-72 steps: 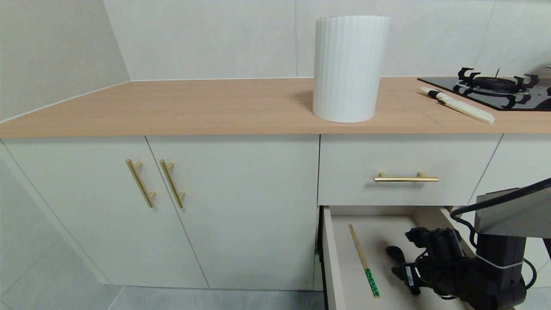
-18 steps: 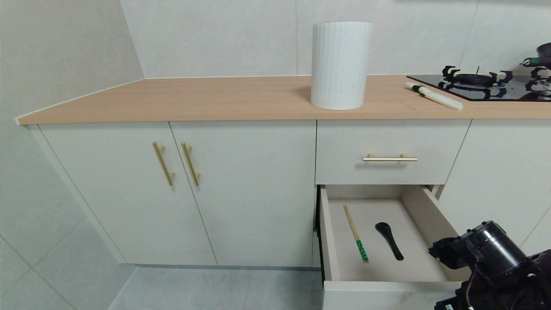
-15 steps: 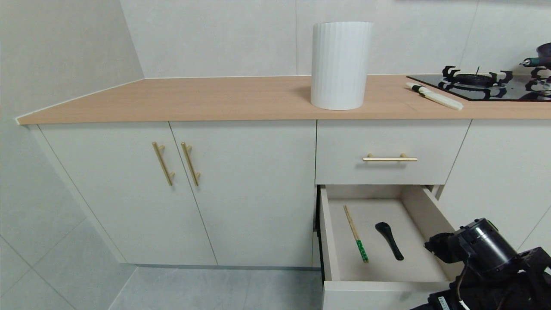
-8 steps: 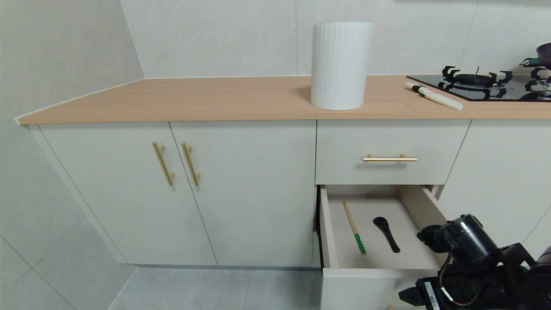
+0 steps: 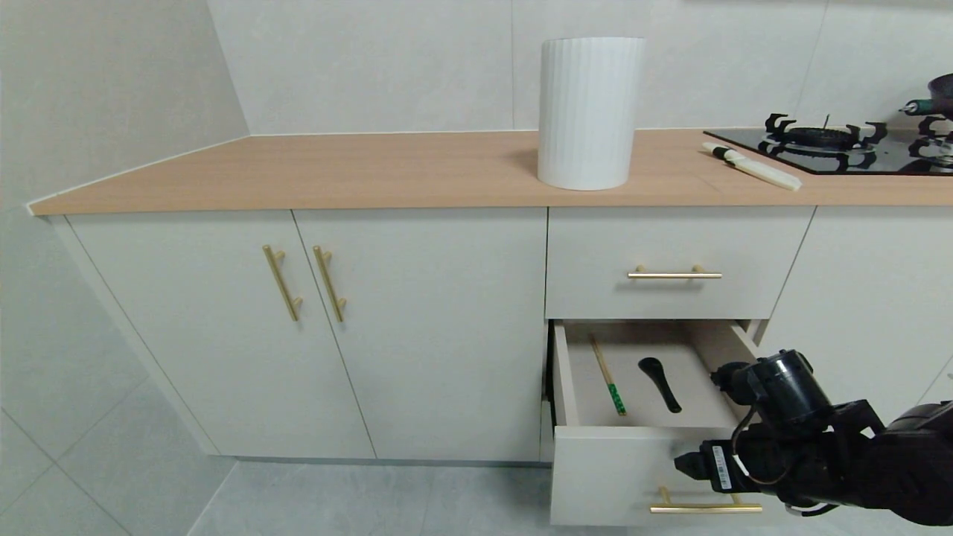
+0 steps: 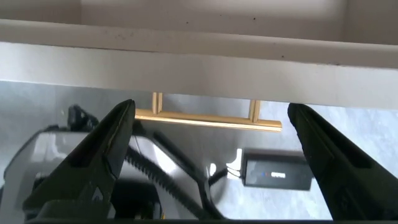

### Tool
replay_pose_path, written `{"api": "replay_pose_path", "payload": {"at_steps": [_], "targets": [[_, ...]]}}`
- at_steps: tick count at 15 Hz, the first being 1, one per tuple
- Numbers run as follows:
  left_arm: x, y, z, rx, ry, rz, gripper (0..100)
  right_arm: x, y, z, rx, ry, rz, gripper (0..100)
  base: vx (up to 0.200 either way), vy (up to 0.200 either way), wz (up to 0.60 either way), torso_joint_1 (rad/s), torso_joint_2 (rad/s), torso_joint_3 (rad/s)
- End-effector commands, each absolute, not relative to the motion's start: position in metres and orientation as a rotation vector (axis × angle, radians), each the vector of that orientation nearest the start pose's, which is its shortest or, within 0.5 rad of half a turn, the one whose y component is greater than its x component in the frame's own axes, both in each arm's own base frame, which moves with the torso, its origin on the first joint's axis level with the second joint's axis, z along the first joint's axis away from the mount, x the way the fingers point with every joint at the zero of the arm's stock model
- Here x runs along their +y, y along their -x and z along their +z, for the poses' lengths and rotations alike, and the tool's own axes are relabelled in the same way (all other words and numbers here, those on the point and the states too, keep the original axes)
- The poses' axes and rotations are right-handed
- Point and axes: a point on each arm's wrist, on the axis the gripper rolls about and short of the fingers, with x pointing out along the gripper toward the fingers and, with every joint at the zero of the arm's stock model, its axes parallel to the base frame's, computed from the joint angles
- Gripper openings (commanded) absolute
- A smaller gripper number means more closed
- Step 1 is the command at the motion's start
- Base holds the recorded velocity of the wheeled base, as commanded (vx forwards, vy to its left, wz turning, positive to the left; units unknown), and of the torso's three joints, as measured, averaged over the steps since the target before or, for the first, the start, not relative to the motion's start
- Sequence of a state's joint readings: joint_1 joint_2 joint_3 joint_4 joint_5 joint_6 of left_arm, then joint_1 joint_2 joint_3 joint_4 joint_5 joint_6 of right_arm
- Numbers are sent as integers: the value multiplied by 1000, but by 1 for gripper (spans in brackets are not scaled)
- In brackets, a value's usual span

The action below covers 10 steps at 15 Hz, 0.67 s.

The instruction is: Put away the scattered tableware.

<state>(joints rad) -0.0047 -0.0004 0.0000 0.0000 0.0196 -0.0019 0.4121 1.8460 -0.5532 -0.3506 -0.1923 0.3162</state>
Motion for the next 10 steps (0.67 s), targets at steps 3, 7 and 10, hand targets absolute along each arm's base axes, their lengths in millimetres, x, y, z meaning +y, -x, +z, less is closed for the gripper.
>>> {"api": "replay_pose_path", "payload": {"at_steps": [3,7,10], "targets": [[1,23,75,0,3,15,100,101,-253,52,887,-23,44,100,0,0,0,0,0,0],[1,23,75,0,3,15,100,102,-266,54,853,-33,25,100,0,0,0,0,0,0],[1,23,75,0,3,15,100,99,-280,56,830,-47,9,100,0,0,0,0,0,0]]}}
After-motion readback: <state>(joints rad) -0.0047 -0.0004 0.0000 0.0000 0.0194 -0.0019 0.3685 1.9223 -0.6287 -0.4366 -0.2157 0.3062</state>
